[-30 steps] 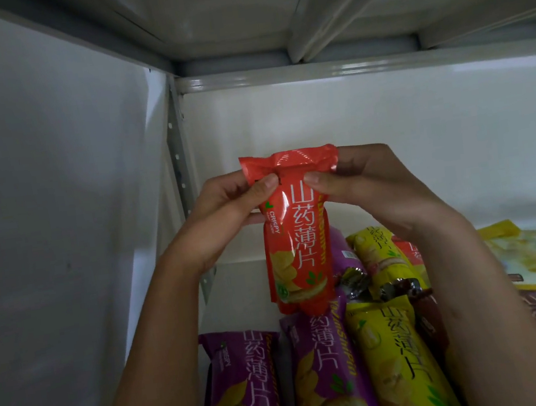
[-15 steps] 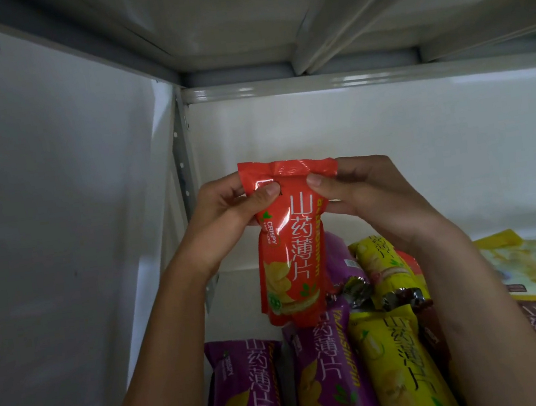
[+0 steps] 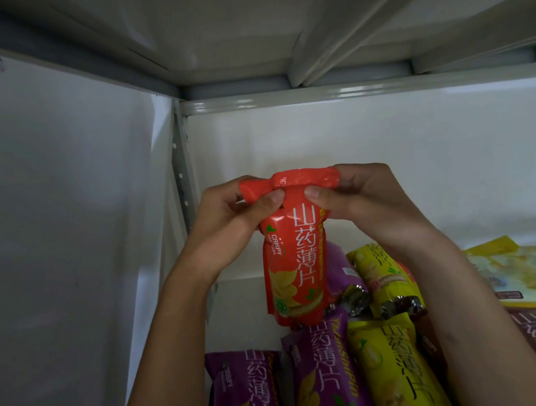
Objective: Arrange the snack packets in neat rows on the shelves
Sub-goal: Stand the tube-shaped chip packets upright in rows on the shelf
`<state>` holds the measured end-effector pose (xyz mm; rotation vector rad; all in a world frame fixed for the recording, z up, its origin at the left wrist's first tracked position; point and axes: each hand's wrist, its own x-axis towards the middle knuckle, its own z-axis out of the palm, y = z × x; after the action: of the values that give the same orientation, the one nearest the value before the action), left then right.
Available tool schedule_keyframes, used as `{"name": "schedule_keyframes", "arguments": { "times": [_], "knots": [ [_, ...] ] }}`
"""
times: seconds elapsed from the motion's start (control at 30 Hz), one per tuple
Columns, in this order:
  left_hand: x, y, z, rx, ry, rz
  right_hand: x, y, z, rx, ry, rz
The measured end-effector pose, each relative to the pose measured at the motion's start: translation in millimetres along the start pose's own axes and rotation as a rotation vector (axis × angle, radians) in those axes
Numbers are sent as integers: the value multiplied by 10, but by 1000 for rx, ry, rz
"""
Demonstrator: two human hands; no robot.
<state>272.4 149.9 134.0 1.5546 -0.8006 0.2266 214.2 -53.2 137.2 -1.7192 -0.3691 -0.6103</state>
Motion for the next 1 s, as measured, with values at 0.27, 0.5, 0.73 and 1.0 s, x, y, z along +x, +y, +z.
{"name": "schedule_keyframes", "arguments": {
  "times": [0.27,0.5,0.73,1.0],
  "knots": [
    [-4,0,-39,-59,50,75,-49,50,4,-23,-300,144],
    [-45,31,-19,-119,-53,-93,-44,42,3,-31,-230,120],
    [-52,-9,-63,-76,3,-73,-83,-7,17,6,-262,187],
    [-65,-12,-25,-143,-122,-178,-59,-4,5,-8,-145,141]
  ]
}}
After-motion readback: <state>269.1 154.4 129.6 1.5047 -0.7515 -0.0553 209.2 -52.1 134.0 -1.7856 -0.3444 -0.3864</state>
